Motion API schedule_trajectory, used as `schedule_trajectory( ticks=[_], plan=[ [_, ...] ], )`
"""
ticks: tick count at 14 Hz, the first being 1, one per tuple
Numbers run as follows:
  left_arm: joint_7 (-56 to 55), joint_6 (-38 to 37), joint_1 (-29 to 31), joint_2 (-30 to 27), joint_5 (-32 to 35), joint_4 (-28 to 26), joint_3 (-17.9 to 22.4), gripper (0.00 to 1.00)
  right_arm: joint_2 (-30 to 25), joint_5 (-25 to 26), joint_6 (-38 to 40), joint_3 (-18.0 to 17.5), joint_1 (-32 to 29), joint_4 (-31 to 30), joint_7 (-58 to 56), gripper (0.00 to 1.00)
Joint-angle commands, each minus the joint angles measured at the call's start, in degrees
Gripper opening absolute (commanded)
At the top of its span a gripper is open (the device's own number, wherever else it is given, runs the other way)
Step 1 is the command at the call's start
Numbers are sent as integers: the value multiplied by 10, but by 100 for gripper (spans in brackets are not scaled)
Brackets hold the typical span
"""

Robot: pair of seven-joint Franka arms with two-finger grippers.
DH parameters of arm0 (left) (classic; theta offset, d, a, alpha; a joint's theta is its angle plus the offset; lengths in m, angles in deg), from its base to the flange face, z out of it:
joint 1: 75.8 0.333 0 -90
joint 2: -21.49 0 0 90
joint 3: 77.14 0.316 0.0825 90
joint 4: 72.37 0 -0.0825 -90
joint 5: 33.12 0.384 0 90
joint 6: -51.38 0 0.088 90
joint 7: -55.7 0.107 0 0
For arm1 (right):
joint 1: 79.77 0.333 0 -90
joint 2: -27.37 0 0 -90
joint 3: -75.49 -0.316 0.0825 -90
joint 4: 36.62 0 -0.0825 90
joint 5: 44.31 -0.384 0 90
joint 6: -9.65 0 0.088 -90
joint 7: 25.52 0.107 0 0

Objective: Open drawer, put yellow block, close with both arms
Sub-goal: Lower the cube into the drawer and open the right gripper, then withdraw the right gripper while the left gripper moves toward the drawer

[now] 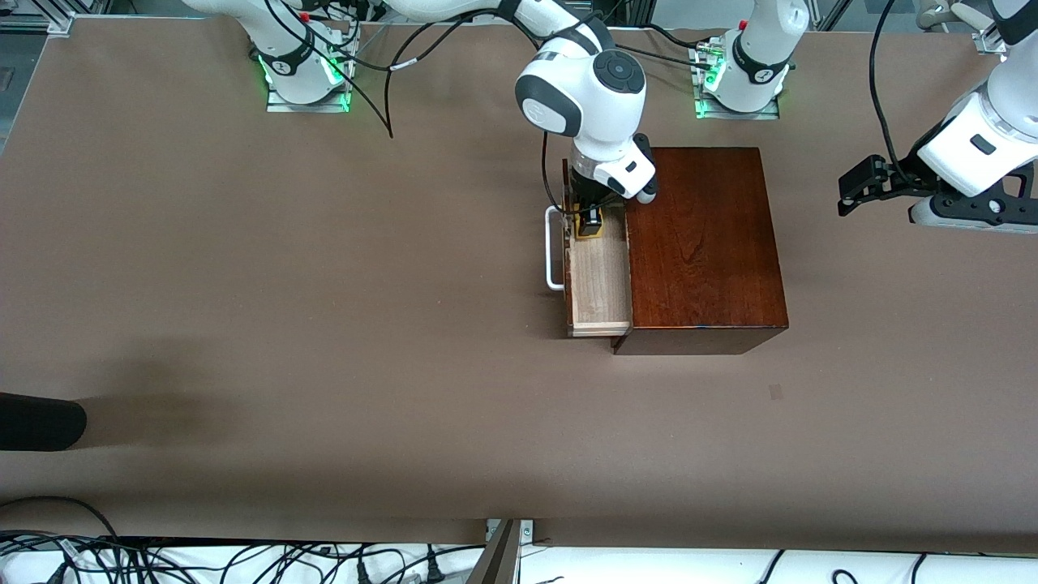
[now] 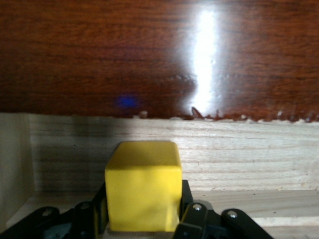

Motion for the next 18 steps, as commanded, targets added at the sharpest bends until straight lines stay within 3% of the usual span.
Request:
schedule_trajectory(
  ticks=[1, 2, 3, 4, 5, 7, 11, 15, 18],
  plan=[
    [-2, -5, -2, 2, 8, 9, 0, 100, 13, 7, 4, -2, -4, 18, -10, 0],
    [-1, -5, -2, 2, 8, 8, 1, 100, 13, 6, 3, -2, -5, 18, -9, 0],
    [-2, -5, -2, 2, 8, 9, 0, 100, 13, 6, 0, -1, -6, 19, -5, 25],
    [-4, -5, -2, 2, 8, 9, 0, 100, 10, 4, -7, -1, -6, 19, -2, 92],
    [-4, -5, -2, 2, 8, 9, 0, 100, 7, 4, -8, -1, -7, 20, 0, 100],
    [-4, -5, -2, 2, 8, 9, 0, 100, -2, 3, -5, 0, -7, 22, 5, 100],
    [-4, -5, -2, 2, 8, 9, 0, 100, -76, -4, 0, 2, -17, 22, 6, 100],
    [-5, -5, -2, 2, 4, 9, 0, 100, -140, -25, 19, 15, -63, 20, 5, 100],
    [-5, -5, -5, 4, 3, 13, 0, 100, -156, -52, 19, 23, -129, 20, 5, 100]
  ],
)
